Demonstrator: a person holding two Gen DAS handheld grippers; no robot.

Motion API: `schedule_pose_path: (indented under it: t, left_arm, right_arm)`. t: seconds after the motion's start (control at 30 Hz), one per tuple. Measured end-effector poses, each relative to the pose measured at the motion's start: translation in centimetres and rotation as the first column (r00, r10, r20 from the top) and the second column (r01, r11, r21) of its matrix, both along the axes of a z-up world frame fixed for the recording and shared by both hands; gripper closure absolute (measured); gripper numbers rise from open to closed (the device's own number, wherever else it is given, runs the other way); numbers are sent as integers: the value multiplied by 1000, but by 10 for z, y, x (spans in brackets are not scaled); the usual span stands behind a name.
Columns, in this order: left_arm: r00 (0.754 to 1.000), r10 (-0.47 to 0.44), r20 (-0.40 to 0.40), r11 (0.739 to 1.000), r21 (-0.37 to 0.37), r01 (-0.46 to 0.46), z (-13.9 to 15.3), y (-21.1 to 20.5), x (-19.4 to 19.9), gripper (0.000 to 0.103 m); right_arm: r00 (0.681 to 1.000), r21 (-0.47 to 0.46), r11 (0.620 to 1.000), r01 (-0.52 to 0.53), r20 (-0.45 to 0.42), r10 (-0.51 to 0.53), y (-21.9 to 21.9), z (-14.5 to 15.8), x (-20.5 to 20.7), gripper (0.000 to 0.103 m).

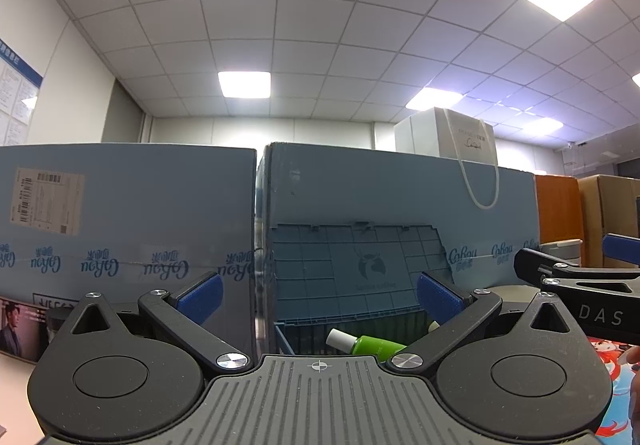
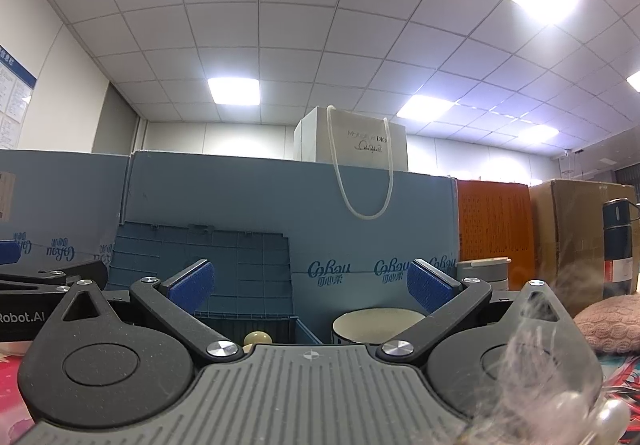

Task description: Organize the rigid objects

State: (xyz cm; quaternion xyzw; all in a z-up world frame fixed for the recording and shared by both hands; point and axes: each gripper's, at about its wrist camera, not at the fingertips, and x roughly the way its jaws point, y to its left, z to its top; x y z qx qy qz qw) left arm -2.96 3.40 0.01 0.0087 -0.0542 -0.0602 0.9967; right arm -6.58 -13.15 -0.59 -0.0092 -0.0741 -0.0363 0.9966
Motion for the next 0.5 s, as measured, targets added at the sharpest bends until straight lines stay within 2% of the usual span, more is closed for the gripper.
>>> schedule_pose_path:
  t: [0.5]
  left_arm:
    - [1000, 1, -5, 1000, 1, -1, 0, 0, 1, 0]
  right_arm:
    - [1000, 3, 1000, -2, -14, 2, -1, 0, 1, 0]
